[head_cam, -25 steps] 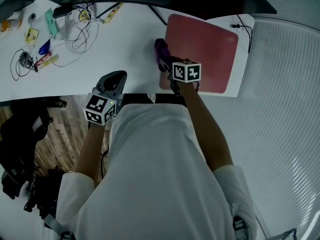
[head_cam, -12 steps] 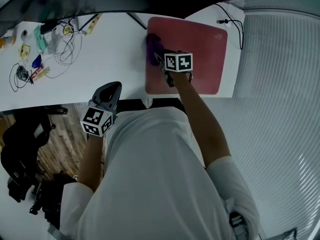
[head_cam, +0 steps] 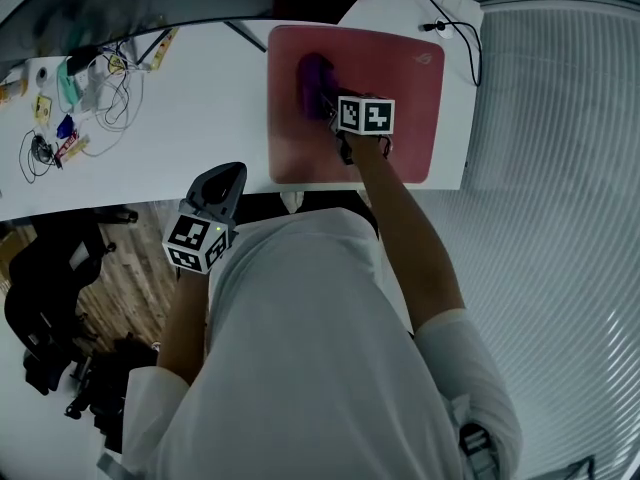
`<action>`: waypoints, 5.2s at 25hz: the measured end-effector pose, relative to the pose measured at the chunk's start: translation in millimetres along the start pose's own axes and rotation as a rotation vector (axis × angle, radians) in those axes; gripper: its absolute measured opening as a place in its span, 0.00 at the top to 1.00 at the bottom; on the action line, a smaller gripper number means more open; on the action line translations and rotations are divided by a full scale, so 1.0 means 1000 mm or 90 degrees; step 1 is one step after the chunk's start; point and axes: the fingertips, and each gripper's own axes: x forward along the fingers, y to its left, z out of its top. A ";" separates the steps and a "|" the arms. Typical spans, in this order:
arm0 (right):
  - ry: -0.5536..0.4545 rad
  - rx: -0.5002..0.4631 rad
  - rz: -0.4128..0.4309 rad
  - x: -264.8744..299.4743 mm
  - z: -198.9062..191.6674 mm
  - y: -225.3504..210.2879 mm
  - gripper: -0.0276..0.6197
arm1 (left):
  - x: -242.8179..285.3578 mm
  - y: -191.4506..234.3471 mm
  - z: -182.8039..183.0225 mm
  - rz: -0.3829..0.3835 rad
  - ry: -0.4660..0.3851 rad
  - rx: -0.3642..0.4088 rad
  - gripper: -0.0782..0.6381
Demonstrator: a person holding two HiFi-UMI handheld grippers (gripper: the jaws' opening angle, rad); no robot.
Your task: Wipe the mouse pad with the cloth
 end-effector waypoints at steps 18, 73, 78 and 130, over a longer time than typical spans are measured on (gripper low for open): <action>-0.057 0.060 -0.050 -0.081 0.002 -0.136 0.78 | 0.036 -0.054 0.017 0.013 0.013 0.036 0.87; -0.050 -0.174 -0.311 -0.115 0.084 -0.225 0.78 | 0.095 -0.050 0.020 -0.017 0.003 -0.036 0.87; -0.036 -0.231 -0.304 -0.095 0.081 -0.197 0.78 | 0.080 -0.035 0.014 -0.016 0.000 -0.047 0.87; 0.087 -0.401 -0.091 0.070 0.045 0.085 0.78 | -0.063 0.112 -0.041 0.029 -0.049 -0.098 0.87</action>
